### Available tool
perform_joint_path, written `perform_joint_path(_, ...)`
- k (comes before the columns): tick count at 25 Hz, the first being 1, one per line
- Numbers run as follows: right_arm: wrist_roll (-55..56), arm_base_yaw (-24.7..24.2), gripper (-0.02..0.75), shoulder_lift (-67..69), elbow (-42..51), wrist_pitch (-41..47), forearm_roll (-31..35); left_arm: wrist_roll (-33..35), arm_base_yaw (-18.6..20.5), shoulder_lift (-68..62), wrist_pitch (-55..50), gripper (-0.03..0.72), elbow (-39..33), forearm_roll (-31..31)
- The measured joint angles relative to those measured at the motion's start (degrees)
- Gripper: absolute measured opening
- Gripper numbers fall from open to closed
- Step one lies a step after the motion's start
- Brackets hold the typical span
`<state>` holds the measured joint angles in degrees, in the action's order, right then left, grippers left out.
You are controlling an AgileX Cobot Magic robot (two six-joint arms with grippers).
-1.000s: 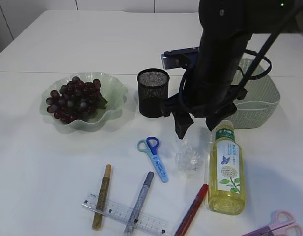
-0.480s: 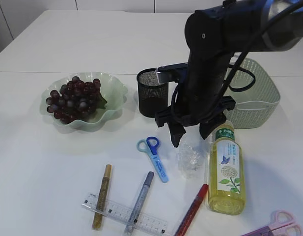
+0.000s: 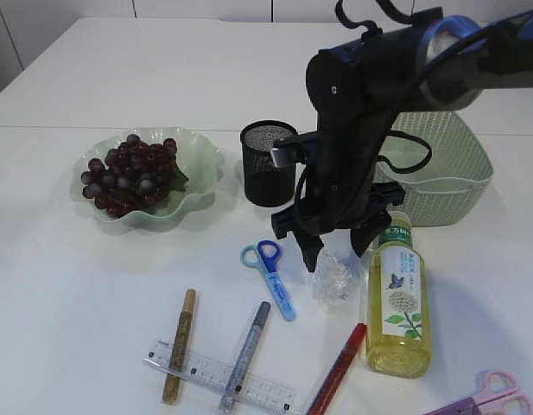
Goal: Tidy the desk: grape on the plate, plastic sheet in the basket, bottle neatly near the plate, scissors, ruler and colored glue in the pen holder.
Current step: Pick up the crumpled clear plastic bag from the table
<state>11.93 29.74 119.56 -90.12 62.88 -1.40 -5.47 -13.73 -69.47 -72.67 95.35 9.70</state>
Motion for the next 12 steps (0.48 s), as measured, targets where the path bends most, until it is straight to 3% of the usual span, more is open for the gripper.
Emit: perform_joint_path(12,1.00,0.00,0.550,1.48,0.00,0.29,-1.16,0.00,0.00,0.00,0.00,0.440,0.00,-0.34)
